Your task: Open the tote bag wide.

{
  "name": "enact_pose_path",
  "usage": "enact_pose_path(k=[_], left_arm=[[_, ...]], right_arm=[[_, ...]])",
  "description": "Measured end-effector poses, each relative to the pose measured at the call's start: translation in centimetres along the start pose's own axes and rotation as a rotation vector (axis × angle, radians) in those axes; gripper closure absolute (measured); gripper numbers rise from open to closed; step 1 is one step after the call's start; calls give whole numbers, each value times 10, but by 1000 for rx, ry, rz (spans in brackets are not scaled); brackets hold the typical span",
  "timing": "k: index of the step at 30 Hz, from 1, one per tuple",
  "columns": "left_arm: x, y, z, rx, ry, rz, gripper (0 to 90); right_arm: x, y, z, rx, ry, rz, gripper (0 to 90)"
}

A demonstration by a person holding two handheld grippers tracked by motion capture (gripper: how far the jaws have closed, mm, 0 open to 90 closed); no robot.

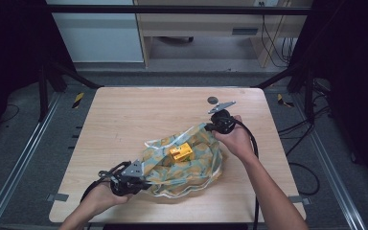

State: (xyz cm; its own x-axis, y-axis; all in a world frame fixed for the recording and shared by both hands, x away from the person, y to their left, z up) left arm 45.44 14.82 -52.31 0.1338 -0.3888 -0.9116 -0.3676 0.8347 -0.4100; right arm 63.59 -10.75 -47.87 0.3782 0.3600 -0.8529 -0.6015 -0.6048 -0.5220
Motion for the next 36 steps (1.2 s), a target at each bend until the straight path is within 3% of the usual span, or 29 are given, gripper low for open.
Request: enact_pose_path(k=[6, 16, 25, 36], left_arm=[[-3, -1, 7, -26, -14, -10, 900], [6, 1, 19, -56, -49, 22, 900], [13, 5, 19, -34, -64, 56, 900], [17, 9, 18, -36, -66, 58, 900]], right_arm=[[13, 4, -7, 13, 10, 22, 900], [32, 14, -13, 15, 25, 79, 900], [42, 26, -13, 6, 36, 116, 900], [51, 31, -10, -16, 55, 137, 900]])
Point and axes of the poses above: each handheld gripper's, and its own axes: x roughly forward along the jaws, y roughly out of its underside, z roughly to its left, the point moved 8 cm from there along x, roughly forward along the jaws, and after that the axes turned 14 degrees about z, right-handed, at the moved point
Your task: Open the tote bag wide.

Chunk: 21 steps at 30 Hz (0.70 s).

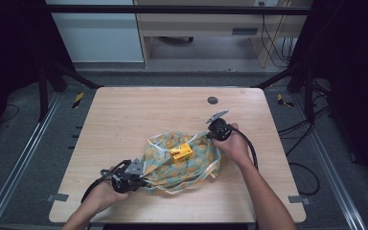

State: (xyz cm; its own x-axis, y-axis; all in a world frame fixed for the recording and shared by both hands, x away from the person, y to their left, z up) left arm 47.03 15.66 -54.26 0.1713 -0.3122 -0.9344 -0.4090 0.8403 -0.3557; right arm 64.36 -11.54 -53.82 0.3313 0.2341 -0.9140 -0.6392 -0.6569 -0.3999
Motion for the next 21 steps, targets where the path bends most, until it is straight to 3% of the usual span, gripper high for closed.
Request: enact_pose_path(k=[4, 5, 7, 11, 17, 21], left_arm=[[-2, -1, -1, -4, 5, -22, 892], [-4, -2, -3, -20, 15, -46, 852], [-9, -4, -6, -14, 31, -75, 755], [-22, -8, -11, 5, 6, -132, 646], [-39, -13, -13, -23, 11, -219, 585], [-48, -16, -13, -26, 2, -250, 557]], right_arm=[[-1, 0, 1, -11, 6, -20, 892], [-3, -1, 1, -11, 8, -35, 858], [-9, -2, -1, 6, 21, -66, 713], [-24, -3, -1, 12, 32, -118, 552], [-48, -7, 5, -2, 28, -188, 459], [-57, -8, 8, -5, 25, -211, 422]])
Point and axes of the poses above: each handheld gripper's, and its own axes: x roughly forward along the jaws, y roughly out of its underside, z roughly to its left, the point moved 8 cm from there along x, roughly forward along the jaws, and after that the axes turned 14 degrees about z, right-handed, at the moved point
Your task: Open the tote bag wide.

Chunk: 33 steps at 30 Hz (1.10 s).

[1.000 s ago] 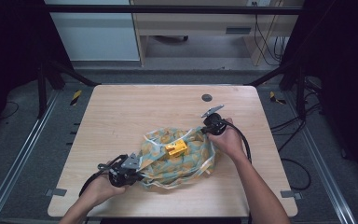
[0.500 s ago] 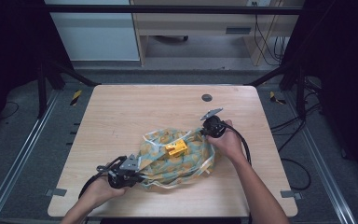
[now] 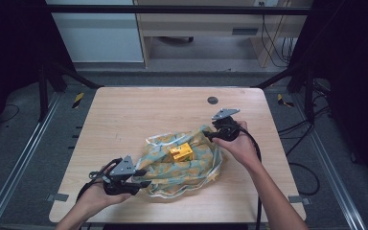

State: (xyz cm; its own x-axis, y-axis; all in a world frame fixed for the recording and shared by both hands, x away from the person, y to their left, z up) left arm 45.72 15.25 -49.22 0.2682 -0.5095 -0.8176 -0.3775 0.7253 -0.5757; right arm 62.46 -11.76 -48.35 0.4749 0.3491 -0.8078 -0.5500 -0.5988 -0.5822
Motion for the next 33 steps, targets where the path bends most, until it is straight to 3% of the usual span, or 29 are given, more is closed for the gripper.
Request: enact_pose_path(k=[2, 5, 11, 13, 14, 18, 22, 28, 33], left_arm=[[-5, -5, 0, 2, -7, -24, 553], [-10, -15, 4, 15, -54, -50, 575], [-3, -28, 22, 8, -165, -8, 587], [-1, -30, 24, 6, -171, -14, 593], [3, -34, 28, 3, -177, -19, 596], [11, -39, 32, -13, -184, -18, 563], [12, -41, 40, -36, -224, -6, 456], [10, -50, 36, -30, -168, -76, 529], [15, -52, 27, -1, -127, -85, 667]], right_arm=[[-3, -1, 2, -1, -4, -8, 401], [-11, -3, 4, -7, 0, -27, 395], [-36, -3, 15, -24, -10, -73, 407], [-42, -1, 19, -36, -11, -79, 410], [-49, 2, 27, -55, -18, -95, 443], [-51, 10, 39, -80, -35, -95, 420], [-47, 19, 45, -94, -21, -80, 360], [-38, 27, 56, -144, -46, -86, 452], [-27, 33, 63, -182, -63, -54, 584]])
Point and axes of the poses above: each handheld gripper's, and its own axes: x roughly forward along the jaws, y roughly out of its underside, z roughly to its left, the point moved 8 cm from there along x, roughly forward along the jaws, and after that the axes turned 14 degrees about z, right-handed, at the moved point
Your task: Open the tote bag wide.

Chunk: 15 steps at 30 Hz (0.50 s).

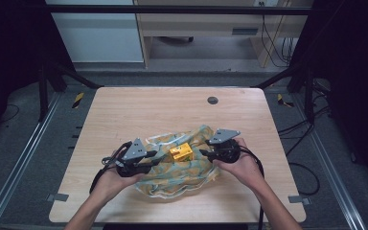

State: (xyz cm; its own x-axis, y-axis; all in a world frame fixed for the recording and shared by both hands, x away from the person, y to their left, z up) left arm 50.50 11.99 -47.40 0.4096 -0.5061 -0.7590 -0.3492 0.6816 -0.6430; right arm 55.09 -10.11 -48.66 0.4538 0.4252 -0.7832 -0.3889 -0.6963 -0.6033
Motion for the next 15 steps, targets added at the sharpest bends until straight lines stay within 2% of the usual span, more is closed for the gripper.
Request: enact_pose_path(k=[2, 5, 6, 10, 13, 15], left_arm=[[3, 2, -1, 12, -2, 18, 713], [7, 4, 0, 25, -33, 41, 733], [8, 5, 0, 23, -33, 43, 733], [13, 8, 3, 6, -28, 68, 821], [19, 12, 8, -3, -38, 91, 859], [22, 14, 13, -17, -60, 97, 877]], right_arm=[[2, 1, 0, -2, 0, 1, 621], [3, 3, -1, -5, 6, 10, 620], [3, 5, -1, -7, 3, 15, 617], [7, 11, -2, -17, 7, 41, 719], [11, 18, -5, -24, 20, 75, 786], [13, 23, -6, -25, 30, 93, 818]])
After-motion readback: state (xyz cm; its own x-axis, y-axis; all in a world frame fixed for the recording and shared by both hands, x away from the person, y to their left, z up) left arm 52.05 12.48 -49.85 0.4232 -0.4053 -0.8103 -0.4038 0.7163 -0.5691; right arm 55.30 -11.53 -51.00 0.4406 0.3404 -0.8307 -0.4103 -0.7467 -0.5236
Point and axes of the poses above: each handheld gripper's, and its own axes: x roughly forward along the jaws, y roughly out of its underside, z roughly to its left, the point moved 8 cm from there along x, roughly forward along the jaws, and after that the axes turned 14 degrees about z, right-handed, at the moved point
